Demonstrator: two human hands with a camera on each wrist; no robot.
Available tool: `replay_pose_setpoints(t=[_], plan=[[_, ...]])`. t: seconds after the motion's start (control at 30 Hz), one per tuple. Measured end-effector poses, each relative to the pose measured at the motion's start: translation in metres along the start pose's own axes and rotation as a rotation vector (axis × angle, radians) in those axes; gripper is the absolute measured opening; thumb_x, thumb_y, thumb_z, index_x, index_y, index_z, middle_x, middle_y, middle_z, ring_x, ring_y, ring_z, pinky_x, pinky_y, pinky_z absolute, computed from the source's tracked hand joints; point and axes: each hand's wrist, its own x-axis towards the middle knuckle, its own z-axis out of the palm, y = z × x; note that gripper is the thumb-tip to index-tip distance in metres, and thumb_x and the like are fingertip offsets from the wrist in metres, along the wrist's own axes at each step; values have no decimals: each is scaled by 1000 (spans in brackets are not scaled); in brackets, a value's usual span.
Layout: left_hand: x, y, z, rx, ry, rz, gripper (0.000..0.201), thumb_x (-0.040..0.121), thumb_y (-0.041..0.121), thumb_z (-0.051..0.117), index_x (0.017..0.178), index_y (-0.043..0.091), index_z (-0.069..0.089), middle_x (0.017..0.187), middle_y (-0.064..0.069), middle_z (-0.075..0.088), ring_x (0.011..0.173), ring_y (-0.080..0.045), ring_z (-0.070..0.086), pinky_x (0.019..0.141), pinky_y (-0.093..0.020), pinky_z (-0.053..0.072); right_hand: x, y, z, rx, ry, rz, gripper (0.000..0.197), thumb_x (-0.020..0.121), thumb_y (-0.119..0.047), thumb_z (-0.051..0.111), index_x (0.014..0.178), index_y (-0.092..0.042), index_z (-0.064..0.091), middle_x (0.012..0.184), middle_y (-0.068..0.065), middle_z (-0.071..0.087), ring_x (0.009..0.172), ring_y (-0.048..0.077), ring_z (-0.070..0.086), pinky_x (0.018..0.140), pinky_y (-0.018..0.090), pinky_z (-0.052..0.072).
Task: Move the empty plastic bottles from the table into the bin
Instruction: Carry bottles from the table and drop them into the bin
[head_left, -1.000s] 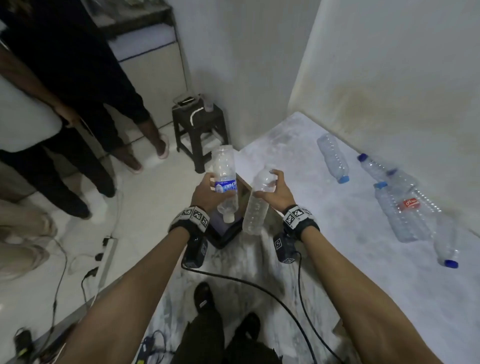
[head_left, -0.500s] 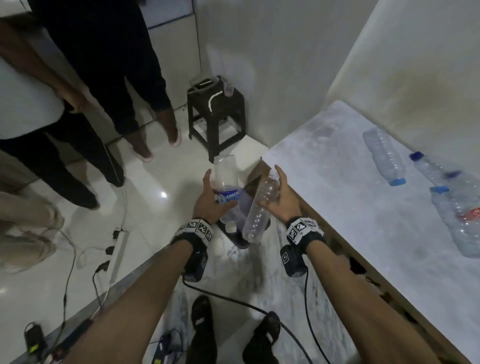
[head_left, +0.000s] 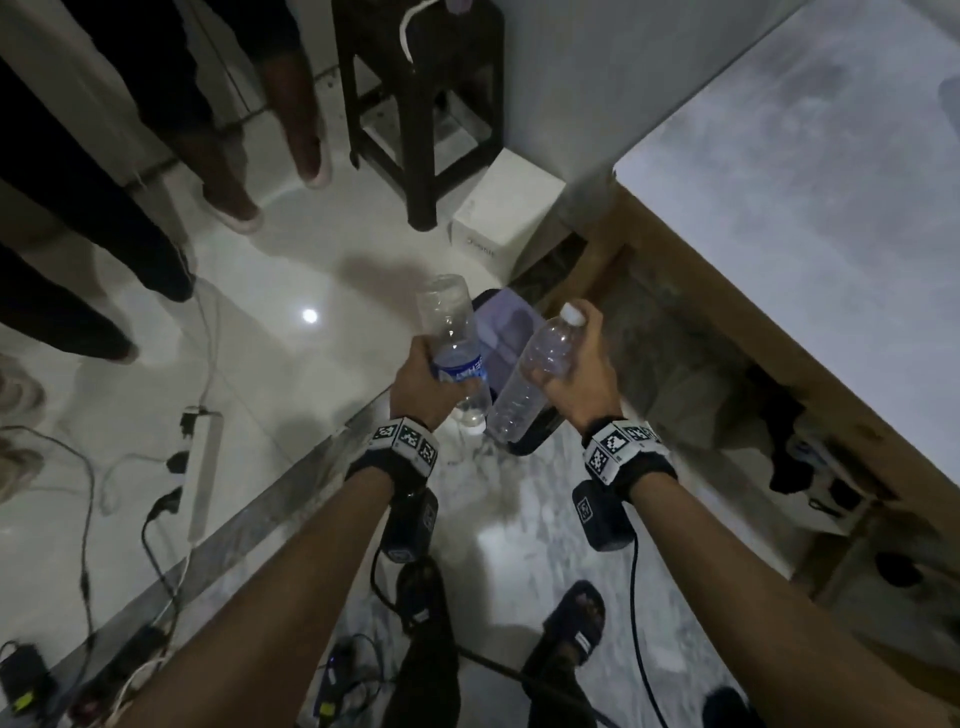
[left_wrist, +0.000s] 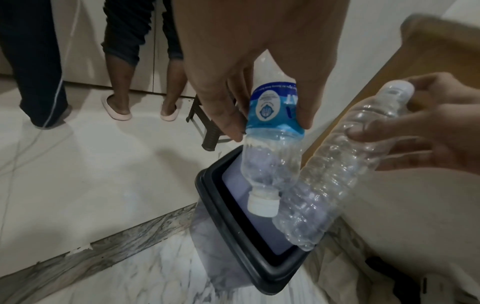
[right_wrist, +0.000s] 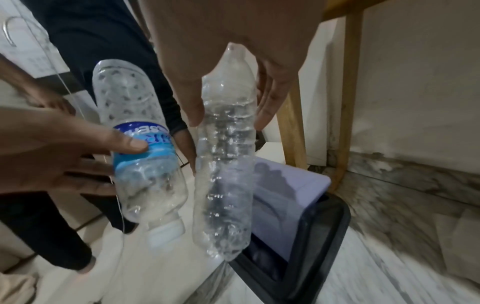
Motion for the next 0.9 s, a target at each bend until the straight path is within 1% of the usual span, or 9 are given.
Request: replay_pose_setpoints(t=[0.1, 0.17, 0.27, 0.47, 0.6, 0.67, 0.73, 0.83, 0.9], plan=[[30, -32, 21, 26, -11, 11, 67, 59, 27, 86, 113, 21, 47, 101, 3, 64, 95, -25, 66, 85, -43, 56, 9, 34, 30, -26, 48, -39, 90, 69, -18, 77, 138, -41, 22, 131, 5, 55, 108, 30, 63, 89, 47, 55], [48, -48, 33, 44, -8, 23, 67, 60, 27, 86, 114, 21, 46, 103, 2, 66, 93, -23, 66, 80, -38, 55, 16, 56, 47, -36, 69, -54, 88, 71, -18, 76, 138, -38, 24, 134, 4, 53, 109, 28, 62, 87, 44, 56], [70, -65, 46, 78, 2, 58, 67, 62, 27, 85, 115, 19, 45, 103, 4, 65, 88, -17, 61, 71, -28, 46, 22, 79, 69, -41, 85, -69, 85, 74, -16, 75, 137, -41, 24, 136, 4, 48, 110, 26, 61, 84, 44, 57], [103, -81, 63, 74, -6, 112, 64, 60, 24, 85, 112, 18, 49, 107, 0, 68, 94, -20, 66, 75, -30, 52, 34, 94, 91, -39, 150, -116, 82, 74, -20, 79, 135, -38, 26, 139, 0, 46, 118, 21, 56, 91, 37, 54], [112, -87, 74, 67, -33, 153, 74, 60, 18, 86, 124, 24, 49, 114, 4, 68, 97, -13, 63, 86, -29, 52, 38, 97, 100, -70, 178, -190, 81, 74, -24, 80, 133, -35, 26, 139, -1, 45, 120, 20, 54, 87, 33, 53], [114, -92, 78, 74, -54, 149, 75, 56, 23, 86, 121, 32, 50, 113, 8, 67, 99, -14, 65, 89, -37, 55, 37, 98, 104, -88, 182, -229, 81, 74, -23, 80, 133, -34, 26, 138, -1, 46, 119, 20, 54, 86, 31, 52], [117, -99, 80, 97, -84, 140, 71, 55, 24, 85, 115, 35, 49, 109, 7, 68, 99, -19, 67, 87, -43, 56, 35, 101, 107, -117, 181, -252, 81, 73, -22, 81, 134, -31, 29, 138, 0, 45, 120, 19, 53, 85, 29, 50], [115, -104, 78, 101, -132, 104, 64, 58, 16, 84, 112, 29, 53, 102, 6, 70, 94, -18, 68, 88, -41, 56, 30, 106, 113, -152, 156, -251, 78, 73, -17, 81, 138, -19, 37, 140, 0, 44, 124, 18, 51, 88, 28, 49], [112, -107, 75, 98, -154, 104, 70, 59, 14, 85, 119, 30, 52, 101, 9, 69, 95, -15, 68, 87, -36, 55, 27, 108, 117, -185, 128, -212, 78, 73, -16, 81, 139, -18, 38, 141, -1, 44, 124, 20, 52, 87, 29, 48]])
